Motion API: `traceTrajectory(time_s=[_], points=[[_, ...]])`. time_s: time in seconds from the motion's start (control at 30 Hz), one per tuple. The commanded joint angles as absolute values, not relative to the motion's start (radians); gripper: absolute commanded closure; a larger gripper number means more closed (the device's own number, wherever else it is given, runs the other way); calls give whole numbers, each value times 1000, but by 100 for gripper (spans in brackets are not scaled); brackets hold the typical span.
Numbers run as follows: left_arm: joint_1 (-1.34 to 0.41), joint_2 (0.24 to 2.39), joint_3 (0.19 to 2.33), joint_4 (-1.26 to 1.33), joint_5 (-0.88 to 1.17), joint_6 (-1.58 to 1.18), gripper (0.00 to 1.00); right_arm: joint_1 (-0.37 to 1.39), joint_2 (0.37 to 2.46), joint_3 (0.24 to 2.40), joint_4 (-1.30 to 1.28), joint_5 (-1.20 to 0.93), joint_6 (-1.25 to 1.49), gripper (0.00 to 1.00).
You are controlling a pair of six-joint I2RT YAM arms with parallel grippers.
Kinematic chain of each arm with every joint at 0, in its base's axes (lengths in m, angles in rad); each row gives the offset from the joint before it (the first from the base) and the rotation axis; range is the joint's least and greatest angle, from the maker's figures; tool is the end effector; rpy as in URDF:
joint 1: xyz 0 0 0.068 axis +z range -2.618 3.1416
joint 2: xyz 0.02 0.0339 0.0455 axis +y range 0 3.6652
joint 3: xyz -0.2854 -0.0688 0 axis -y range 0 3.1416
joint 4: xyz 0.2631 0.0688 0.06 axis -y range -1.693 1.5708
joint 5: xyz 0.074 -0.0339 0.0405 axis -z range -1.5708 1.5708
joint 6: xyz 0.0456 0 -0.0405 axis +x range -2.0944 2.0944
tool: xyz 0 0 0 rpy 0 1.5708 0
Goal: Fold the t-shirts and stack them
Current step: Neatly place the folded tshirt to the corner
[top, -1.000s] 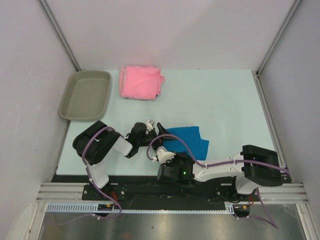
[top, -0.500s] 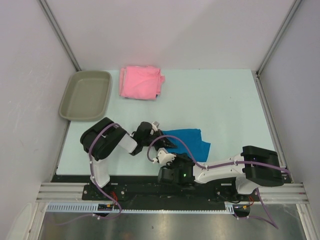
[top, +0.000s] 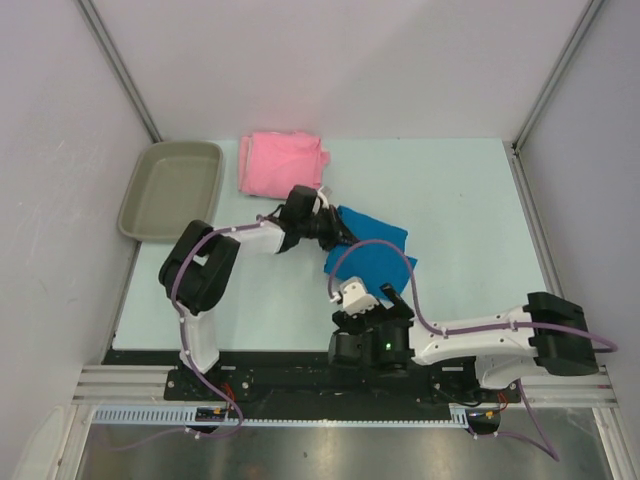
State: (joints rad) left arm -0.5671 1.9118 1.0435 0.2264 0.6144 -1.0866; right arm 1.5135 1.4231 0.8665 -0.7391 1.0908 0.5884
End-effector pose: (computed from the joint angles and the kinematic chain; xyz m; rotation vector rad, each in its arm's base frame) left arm 0.3404 -0.2480 0.1538 -0.2616 2.5521 -1.4783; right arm 0.0552 0.2562 0.2163 -0.7586 1.9061 -0.3706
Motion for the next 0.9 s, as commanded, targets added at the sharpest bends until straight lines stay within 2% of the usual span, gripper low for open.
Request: traceTrajectory(time_s=[0.0,0.13,0.23,0.4,0.57,0.87], points=[[-529,1954,1317,-39,644,-891,100,1479,1342,907,-870,1167,911,0],[-483,2052,1501,-155,652,-818,100,1327,1287,902,-893,1097,1022,1],[-451,2103,1656,-270,655,-775,100,1269,1249,856,-807,1004,1006,0],[-396,2258,2012,-510,670,-678,100,1204,1157,712,-539,867,925,0],[-342,2384,2337,-702,701,-626,100,1207,1193,675,-466,834,896,0],[-249,2408,2393,-612,804,-670,100,1272,1348,670,-374,815,905,0]])
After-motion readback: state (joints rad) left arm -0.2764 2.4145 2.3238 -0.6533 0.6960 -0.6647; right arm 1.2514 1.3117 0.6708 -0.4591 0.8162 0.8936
